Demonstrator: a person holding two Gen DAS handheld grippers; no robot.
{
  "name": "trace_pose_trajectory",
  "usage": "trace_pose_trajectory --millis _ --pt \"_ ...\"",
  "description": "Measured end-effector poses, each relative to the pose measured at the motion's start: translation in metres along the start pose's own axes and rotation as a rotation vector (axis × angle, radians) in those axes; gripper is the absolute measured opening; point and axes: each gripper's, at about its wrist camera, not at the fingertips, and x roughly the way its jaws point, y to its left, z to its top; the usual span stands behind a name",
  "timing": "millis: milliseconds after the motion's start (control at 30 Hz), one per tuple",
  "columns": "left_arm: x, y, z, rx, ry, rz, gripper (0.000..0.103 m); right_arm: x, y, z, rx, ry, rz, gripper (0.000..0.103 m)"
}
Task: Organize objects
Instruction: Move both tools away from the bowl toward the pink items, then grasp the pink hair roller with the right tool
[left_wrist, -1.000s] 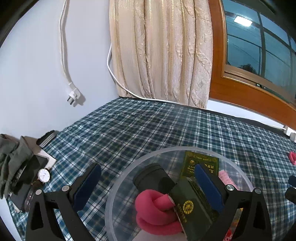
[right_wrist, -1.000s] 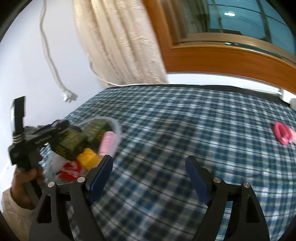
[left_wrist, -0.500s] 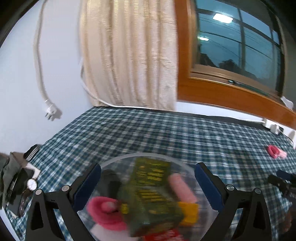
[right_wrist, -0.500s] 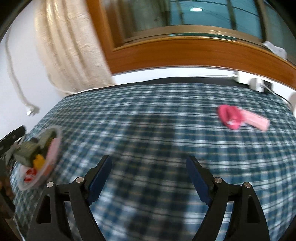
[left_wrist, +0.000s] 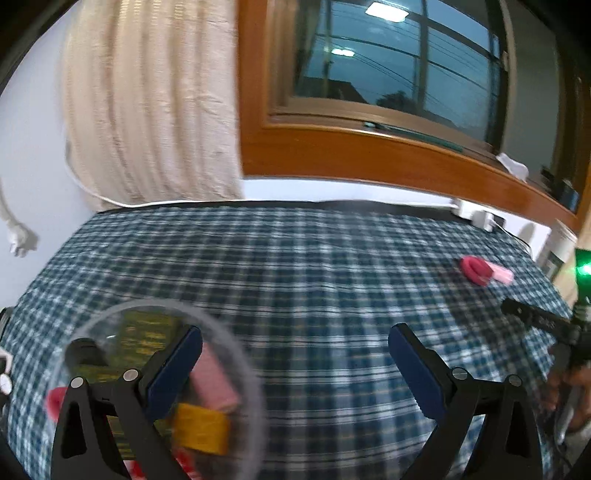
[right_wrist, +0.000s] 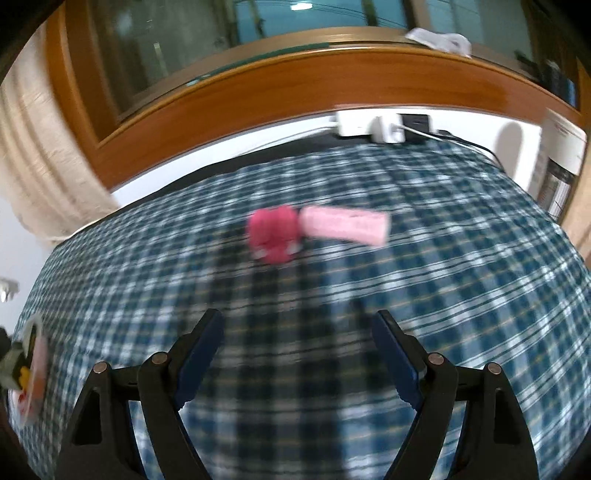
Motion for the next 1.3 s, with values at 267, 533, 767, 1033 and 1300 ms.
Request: trace_pose_trajectory --millis 267,533,767,1033,1300 --pt "0.015 -0.036 0.008 0.061 0.056 -0.11 0.102 0.02 -0.032 0.03 0.034 -0.007 -0.032 0.084" --pt "0.028 -0.056 0.013 0.09 0.086 -0.135 0.102 0.047 -0.031 0.051 0.023 0.007 -0.023 0.084" --pt "0.039 -0.062 0.013 0.104 0.11 -0.142 0.102 0.063 -0.025 0.059 -0.005 0.035 -0.023 0.085" --pt "0.05 -0.07 0.015 0.118 0.131 -0.147 0.102 0.074 -0.021 0.063 -0.055 0.072 -0.043 0.078" --pt "0.06 -0.088 0.02 0.149 0.142 -0.16 0.102 0.064 -0.031 0.058 -0.108 0.075 -0.041 0.041"
